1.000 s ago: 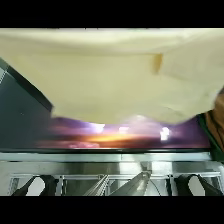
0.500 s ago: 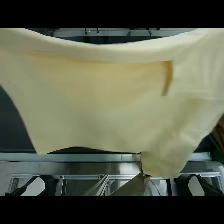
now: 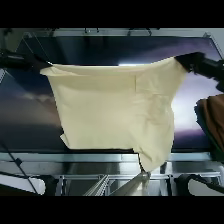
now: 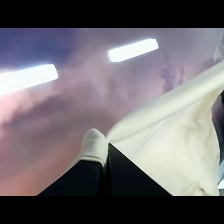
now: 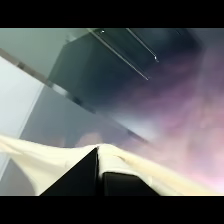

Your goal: Fold the shirts.

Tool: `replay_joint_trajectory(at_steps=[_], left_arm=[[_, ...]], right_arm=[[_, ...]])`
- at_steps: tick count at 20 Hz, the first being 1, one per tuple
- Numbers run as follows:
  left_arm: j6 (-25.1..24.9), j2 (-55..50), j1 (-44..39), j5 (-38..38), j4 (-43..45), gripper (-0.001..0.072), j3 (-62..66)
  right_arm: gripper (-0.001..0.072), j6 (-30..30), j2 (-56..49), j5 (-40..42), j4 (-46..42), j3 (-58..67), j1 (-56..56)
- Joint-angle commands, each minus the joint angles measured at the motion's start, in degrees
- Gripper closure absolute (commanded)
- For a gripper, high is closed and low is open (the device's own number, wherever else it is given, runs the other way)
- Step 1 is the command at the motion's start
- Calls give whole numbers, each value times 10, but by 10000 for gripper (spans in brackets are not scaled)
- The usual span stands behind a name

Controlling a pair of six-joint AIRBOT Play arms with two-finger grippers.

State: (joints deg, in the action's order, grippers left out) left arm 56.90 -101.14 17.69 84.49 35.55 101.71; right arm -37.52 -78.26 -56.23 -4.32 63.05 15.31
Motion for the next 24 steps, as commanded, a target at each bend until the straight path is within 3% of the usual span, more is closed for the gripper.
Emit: replay_joint_trajectory(at_steps=[1, 4, 8, 10, 12, 14, 15, 16, 17, 18, 20, 21, 24], left_arm=[[-3, -132, -13, -25, 20, 683, 68], [-3, -206, -23, -37, 25, 683, 134], [10, -254, -40, -38, 49, 692, 154], [12, -254, -42, -29, 108, 693, 133], [20, -254, -44, 2, 166, 700, 127], [28, -253, -44, 32, 176, 694, 139], [28, -253, -43, 48, 172, 687, 151], [35, -253, -43, 60, 173, 510, 163], [49, -249, -43, 64, 173, 234, 170], [59, -240, -41, 57, 173, -13, 169], [81, -223, -38, 63, 173, 9, 169], [86, -213, -33, 76, 173, 9, 169], [101, -159, -18, 93, 173, 11, 123]], right_arm=[[685, 84, -124, 29, 97, 9, -8], [685, 120, -180, 41, 104, 20, -2], [685, 114, -223, 42, 59, 20, 0], [685, 86, -226, 43, -8, 20, 0], [685, 19, -226, 43, -99, 20, 8], [684, -25, -220, 32, -157, 20, 19], [619, -33, -217, 19, -163, 20, 26], [394, -41, -212, 3, -160, 21, 34], [273, -54, -206, -15, -160, 21, 45], [276, -70, -199, -36, -162, 21, 57], [326, -101, -182, -114, -188, 20, 90], [434, -116, -173, -161, -216, 19, 106], [442, -160, -124, -253, -303, -32, 139]])
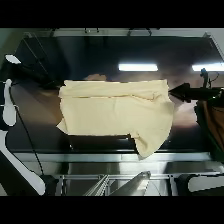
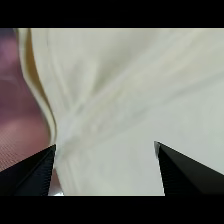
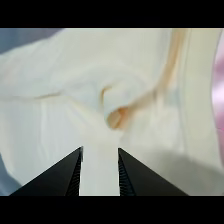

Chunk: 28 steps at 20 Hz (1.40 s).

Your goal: Fold the shirts.

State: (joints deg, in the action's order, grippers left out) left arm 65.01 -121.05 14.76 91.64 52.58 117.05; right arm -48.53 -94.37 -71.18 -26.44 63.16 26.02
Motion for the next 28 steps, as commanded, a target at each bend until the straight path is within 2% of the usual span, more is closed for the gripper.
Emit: replay_joint_trajectory(at_steps=[1, 4, 5, 7, 8, 11, 14, 15, 17, 21, 26, 28], left_arm=[[20, 66, 20, 29, 4, 11, -66], [19, 144, 54, 45, 4, 11, -197], [16, 177, 67, 40, 4, 11, -252], [3, 240, 92, 18, 4, 9, -359], [-4, 268, 104, 4, 5, 9, -409], [-22, 335, 136, -34, 8, 9, -539], [-24, 378, 149, -79, 45, 9, -626], [-24, 389, 149, -99, 50, 9, -646], [-25, 401, 144, -126, 49, 9, -675], [-26, 374, 108, -149, 49, 9, -698], [-26, 302, 33, -233, 48, 9, -641], [-26, 273, 17, -233, 48, 9, -596]], right_arm=[[442, -55, 64, -108, -111, -69, 40], [442, -89, 160, -93, -192, -183, 64], [397, -126, 200, -76, -223, -225, 74], [170, -195, 261, -10, -249, -286, 82], [157, -217, 282, 16, -248, -318, 81], [164, -233, 290, 47, -200, -386, 63], [166, -234, 271, 89, -170, -426, -3], [203, -234, 261, 104, -155, -429, -31], [362, -223, 240, 139, -106, -428, -82], [368, -143, 223, 165, 5, -428, -126], [368, -135, 223, 149, 7, -428, -125], [368, -135, 223, 140, 7, -428, -125]])
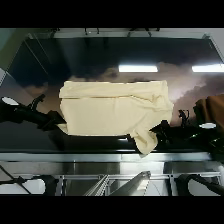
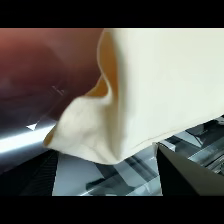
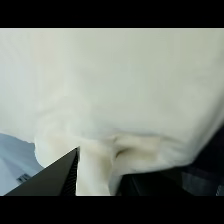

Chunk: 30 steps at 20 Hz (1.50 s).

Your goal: Fold the shirts.

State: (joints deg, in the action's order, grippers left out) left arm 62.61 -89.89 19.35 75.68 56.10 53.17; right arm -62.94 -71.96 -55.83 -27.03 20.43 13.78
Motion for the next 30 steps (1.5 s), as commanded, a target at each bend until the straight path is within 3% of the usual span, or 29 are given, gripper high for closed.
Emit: replay_joint_trajectory(at_steps=[1, 6, 7, 8, 9, 12, 14, 19, 23, 27, 30], left_arm=[[-2, -52, -32, -65, 12, 9, 63], [-11, -100, -39, -30, 12, 20, 105], [-25, -109, -44, -25, 10, 298, 98], [-48, -114, -46, -10, 9, 638, 89], [-73, -115, -47, 9, 9, 700, 81], [-82, -91, -33, 40, 9, 700, 76], [-82, -59, -16, 47, 7, 691, 76], [-76, 1, 36, 112, 9, 700, 76], [-68, 23, 62, 117, 0, 700, 76], [-75, 24, 62, 173, -65, 700, 121], [-57, 24, 61, 164, -64, 699, 193]], right_arm=[[368, 9, -1, -14, 12, 0, -3], [368, 17, -1, -14, 14, 0, -3], [368, 17, -1, -14, 14, 0, -3], [368, 17, -1, -15, 14, 0, -3], [368, 17, -1, -19, 14, 0, -3], [375, 17, -1, -41, 23, 0, -2], [680, 17, 3, -51, 23, 0, -2], [685, 32, 14, -105, 20, 0, 42], [686, 32, 36, -127, 23, 0, 86], [686, 119, 57, -234, 240, 16, 77], [686, 119, 58, -221, 267, 108, 71]])
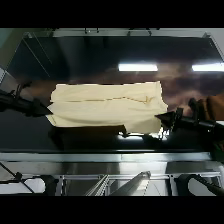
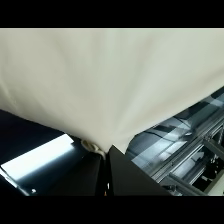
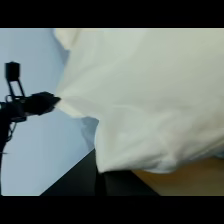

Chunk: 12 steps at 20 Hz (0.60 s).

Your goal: Fold the shirts.

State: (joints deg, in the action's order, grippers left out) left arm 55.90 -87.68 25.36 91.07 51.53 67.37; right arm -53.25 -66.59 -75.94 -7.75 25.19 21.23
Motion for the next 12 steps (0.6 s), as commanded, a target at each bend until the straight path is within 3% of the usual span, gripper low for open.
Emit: replay_joint_trajectory(at_steps=[1, 5, 12], left_arm=[[10, 2, 0, -2, -18, 699, 74], [12, -27, -1, -67, -16, 699, 169], [12, -222, -56, -79, -16, 698, 339]], right_arm=[[686, 20, -5, 6, 74, 95, -14], [686, 21, -118, 99, 74, 244, -54], [685, 56, -348, 166, 74, 391, -115]])
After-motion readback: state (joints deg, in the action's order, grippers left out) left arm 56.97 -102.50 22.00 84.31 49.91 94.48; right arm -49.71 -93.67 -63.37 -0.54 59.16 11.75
